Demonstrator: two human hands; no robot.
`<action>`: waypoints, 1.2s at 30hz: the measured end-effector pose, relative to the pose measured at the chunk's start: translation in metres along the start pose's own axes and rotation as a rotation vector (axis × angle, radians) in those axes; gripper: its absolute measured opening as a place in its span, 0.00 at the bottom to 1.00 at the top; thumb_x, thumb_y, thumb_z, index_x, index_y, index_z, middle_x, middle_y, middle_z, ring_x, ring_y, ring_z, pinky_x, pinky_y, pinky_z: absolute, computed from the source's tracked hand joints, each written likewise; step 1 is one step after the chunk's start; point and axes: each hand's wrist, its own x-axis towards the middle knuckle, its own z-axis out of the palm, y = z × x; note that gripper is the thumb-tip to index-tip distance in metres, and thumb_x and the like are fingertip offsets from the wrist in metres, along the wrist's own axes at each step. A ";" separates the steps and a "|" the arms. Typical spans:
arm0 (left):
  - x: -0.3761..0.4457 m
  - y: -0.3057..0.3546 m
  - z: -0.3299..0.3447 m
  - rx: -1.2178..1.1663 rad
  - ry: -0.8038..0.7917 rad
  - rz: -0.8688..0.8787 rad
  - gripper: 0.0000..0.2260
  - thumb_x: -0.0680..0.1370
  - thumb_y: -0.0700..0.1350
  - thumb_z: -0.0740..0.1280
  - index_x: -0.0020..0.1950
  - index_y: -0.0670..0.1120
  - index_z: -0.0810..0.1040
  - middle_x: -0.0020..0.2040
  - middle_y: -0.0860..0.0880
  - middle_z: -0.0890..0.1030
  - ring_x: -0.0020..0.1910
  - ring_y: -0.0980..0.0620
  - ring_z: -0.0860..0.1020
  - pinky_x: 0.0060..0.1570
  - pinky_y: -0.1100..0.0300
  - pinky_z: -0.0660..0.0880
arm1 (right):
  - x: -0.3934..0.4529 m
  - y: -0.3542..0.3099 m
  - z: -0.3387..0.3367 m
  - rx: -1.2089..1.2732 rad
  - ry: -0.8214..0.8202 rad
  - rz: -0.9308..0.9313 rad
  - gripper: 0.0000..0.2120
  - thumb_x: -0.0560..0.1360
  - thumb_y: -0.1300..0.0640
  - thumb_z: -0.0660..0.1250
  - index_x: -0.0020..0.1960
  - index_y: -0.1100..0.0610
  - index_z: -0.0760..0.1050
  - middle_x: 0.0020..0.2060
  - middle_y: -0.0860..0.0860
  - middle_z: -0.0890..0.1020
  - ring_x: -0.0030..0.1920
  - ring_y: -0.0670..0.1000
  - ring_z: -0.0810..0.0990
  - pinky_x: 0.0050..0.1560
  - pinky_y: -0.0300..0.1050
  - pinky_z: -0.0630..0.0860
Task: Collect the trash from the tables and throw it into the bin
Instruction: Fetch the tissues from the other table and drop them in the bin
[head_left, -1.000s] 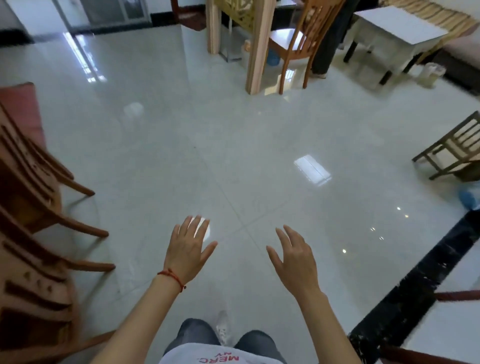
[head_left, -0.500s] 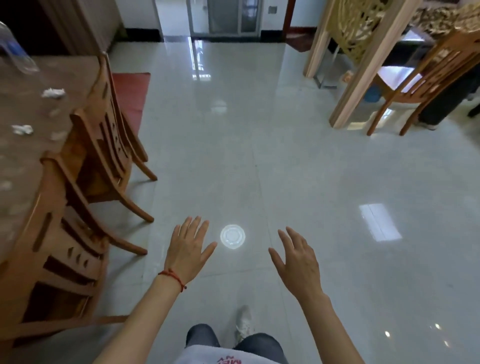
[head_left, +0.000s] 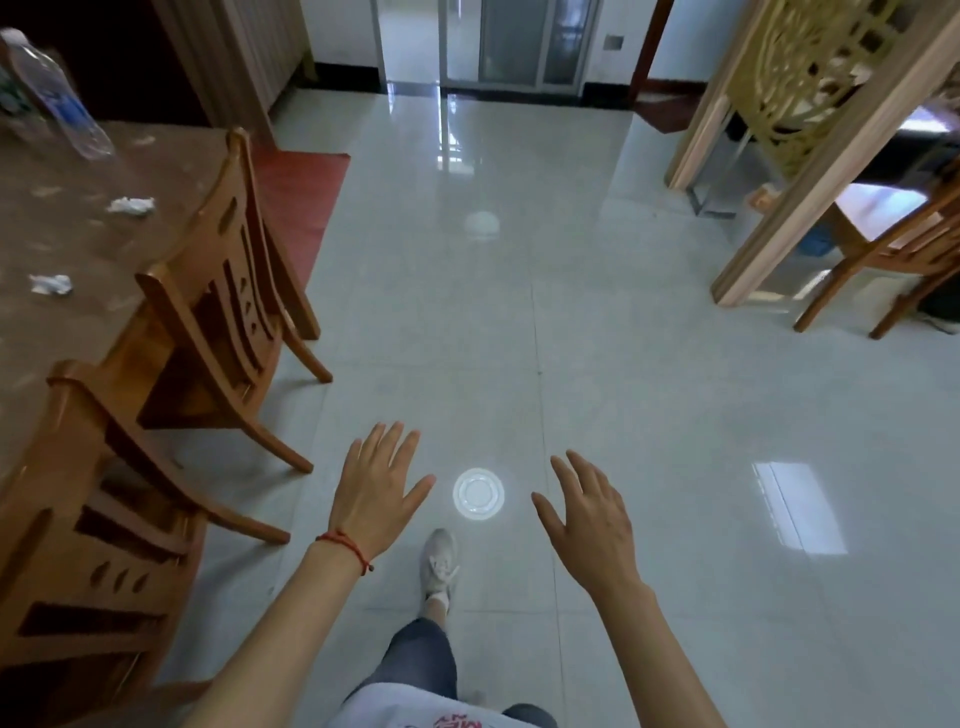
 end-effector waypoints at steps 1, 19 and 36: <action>0.016 -0.004 -0.002 -0.005 0.007 -0.003 0.36 0.77 0.64 0.39 0.64 0.40 0.72 0.63 0.38 0.76 0.63 0.37 0.73 0.59 0.40 0.70 | 0.017 -0.001 0.002 0.001 0.002 -0.003 0.27 0.75 0.39 0.50 0.62 0.57 0.73 0.60 0.56 0.78 0.58 0.58 0.78 0.52 0.53 0.76; 0.273 -0.085 -0.075 0.002 0.071 -0.091 0.33 0.78 0.62 0.42 0.63 0.40 0.74 0.61 0.38 0.77 0.61 0.37 0.75 0.56 0.40 0.71 | 0.323 -0.052 0.006 0.037 0.008 -0.075 0.30 0.74 0.39 0.49 0.65 0.57 0.70 0.65 0.57 0.74 0.64 0.59 0.73 0.60 0.57 0.71; 0.410 -0.135 -0.112 -0.072 0.231 -0.523 0.31 0.76 0.63 0.48 0.67 0.42 0.69 0.67 0.40 0.72 0.69 0.39 0.66 0.66 0.43 0.61 | 0.579 -0.117 0.015 0.026 -0.162 -0.539 0.31 0.76 0.37 0.47 0.63 0.58 0.72 0.61 0.58 0.77 0.60 0.59 0.76 0.55 0.55 0.75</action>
